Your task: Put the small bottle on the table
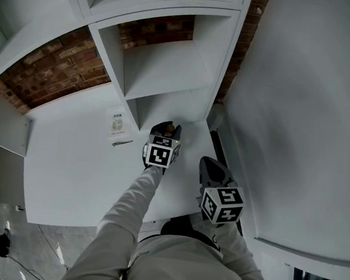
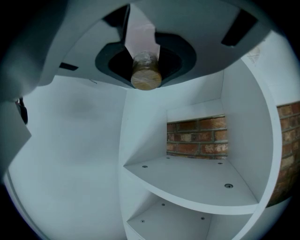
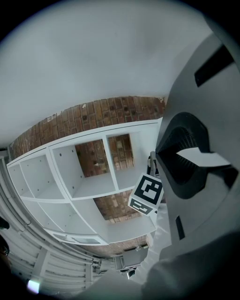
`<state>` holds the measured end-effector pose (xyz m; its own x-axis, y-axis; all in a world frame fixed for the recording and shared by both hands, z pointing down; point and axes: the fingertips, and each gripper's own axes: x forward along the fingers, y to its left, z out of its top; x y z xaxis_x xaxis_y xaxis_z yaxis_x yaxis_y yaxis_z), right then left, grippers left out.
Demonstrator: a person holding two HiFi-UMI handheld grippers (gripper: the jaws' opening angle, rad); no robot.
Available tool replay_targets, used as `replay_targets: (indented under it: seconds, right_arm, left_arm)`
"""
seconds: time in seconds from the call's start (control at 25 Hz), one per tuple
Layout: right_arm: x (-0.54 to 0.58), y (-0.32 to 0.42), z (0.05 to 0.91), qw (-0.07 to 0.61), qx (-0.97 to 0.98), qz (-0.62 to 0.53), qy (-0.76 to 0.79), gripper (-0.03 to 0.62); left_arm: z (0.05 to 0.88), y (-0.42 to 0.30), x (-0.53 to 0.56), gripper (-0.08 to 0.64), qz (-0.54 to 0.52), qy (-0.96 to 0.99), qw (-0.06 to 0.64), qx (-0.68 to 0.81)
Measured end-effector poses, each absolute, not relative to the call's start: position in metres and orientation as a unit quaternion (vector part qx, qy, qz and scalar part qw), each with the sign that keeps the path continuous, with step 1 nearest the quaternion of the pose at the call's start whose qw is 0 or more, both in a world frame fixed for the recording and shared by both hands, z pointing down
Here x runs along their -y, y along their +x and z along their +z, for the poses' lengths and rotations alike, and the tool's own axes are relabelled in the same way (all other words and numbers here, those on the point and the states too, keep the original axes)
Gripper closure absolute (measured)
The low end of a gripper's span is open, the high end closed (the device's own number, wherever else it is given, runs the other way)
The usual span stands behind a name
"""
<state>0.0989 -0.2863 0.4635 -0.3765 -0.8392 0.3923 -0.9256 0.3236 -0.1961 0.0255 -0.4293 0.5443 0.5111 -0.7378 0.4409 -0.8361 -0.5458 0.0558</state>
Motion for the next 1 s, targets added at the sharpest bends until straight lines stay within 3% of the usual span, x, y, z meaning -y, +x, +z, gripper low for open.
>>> replay_targets:
  seconds: [1.0]
  right_arm:
    - [0.295,0.102,0.47,0.119,0.799,0.202,0.554,0.565]
  left_arm:
    - [0.56,0.037,0.44,0.43,0.199,0.863,0.117,0.45]
